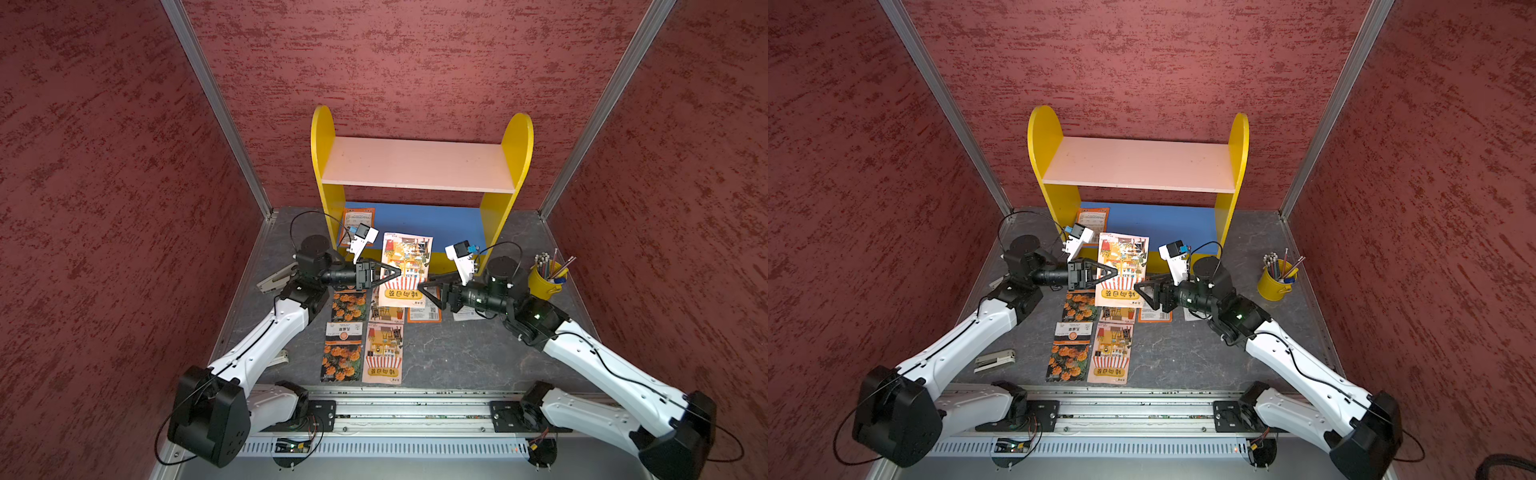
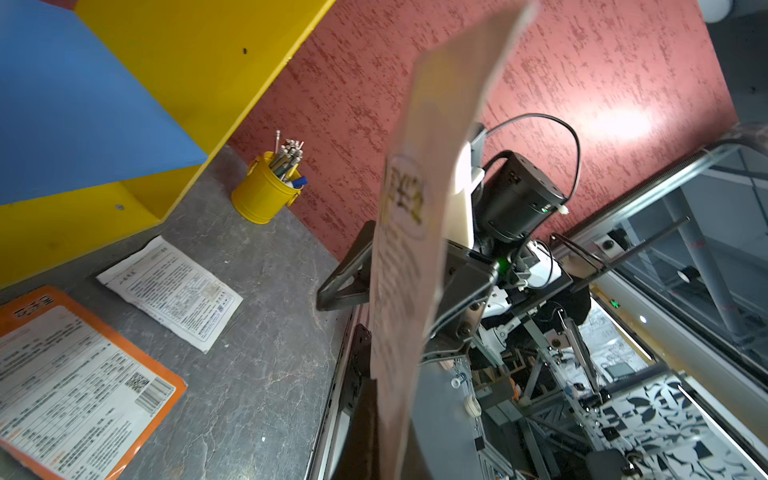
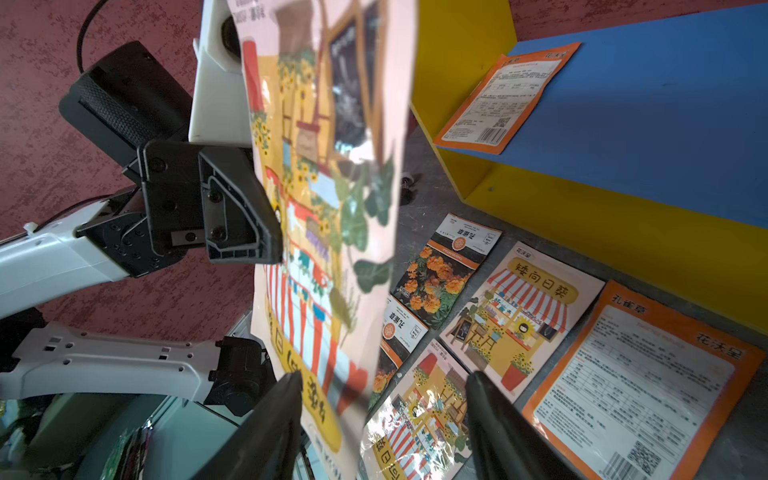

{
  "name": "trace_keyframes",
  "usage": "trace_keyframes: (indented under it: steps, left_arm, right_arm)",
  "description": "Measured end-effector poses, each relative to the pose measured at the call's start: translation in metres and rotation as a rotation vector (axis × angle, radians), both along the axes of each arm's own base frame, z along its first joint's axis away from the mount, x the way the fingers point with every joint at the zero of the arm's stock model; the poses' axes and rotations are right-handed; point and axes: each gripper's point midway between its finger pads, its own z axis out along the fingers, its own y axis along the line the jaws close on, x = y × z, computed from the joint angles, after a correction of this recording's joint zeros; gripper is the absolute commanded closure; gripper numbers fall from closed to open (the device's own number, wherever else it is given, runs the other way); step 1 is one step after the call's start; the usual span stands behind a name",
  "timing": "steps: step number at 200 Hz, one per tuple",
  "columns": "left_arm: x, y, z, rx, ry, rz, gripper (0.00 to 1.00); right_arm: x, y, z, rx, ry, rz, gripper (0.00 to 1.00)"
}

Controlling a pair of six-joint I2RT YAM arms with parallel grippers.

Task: Take the seed bag off the shelf
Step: Pick up the seed packet from the shelf.

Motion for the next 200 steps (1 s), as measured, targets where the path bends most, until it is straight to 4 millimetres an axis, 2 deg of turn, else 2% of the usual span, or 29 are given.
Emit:
trace_keyframes:
  steps: [28,58,93,136,148,167,178,190,200]
  left_arm:
    - [-0.007,-0.006,0.004,-0.018,-0.015,-0.047,1.0]
    - [-0.005,-0.009,0.001,-0.02,-0.001,-0.058,1.0]
    - [-0.003,-0.01,-0.003,-0.016,0.007,-0.058,1.0]
    - [-0.001,-0.011,-0.006,-0.013,0.014,-0.057,1.0]
    - [0.001,-0.011,-0.007,-0.011,0.012,-0.049,0.9]
    - [0.005,-0.011,-0.012,0.004,0.011,-0.021,0.61]
    - [0.009,-0.011,-0.017,0.018,0.03,-0.001,0.49]
    - [0.012,-0.01,-0.022,0.034,0.045,0.024,0.24]
    - [0.017,-0.01,-0.027,0.053,0.046,0.052,0.09]
  right_arm:
    - [-0.007,0.004,0.006,0.028,-0.003,0.047,0.5]
    - [-0.012,0.004,0.014,0.048,-0.014,0.065,0.66]
    - [-0.016,0.0,0.023,0.062,-0.043,0.064,0.77]
    - [-0.016,0.0,0.024,0.065,-0.041,0.06,0.96]
    - [-0.016,0.0,0.024,0.067,-0.04,0.059,1.0]
    - [-0.015,0.0,0.024,0.071,-0.033,0.056,1.0]
    - [-0.015,0.0,0.025,0.074,-0.032,0.054,1.0]
    - [-0.014,0.0,0.025,0.075,-0.031,0.05,1.0]
    - [-0.013,-0.001,0.024,0.073,-0.027,0.041,1.0]
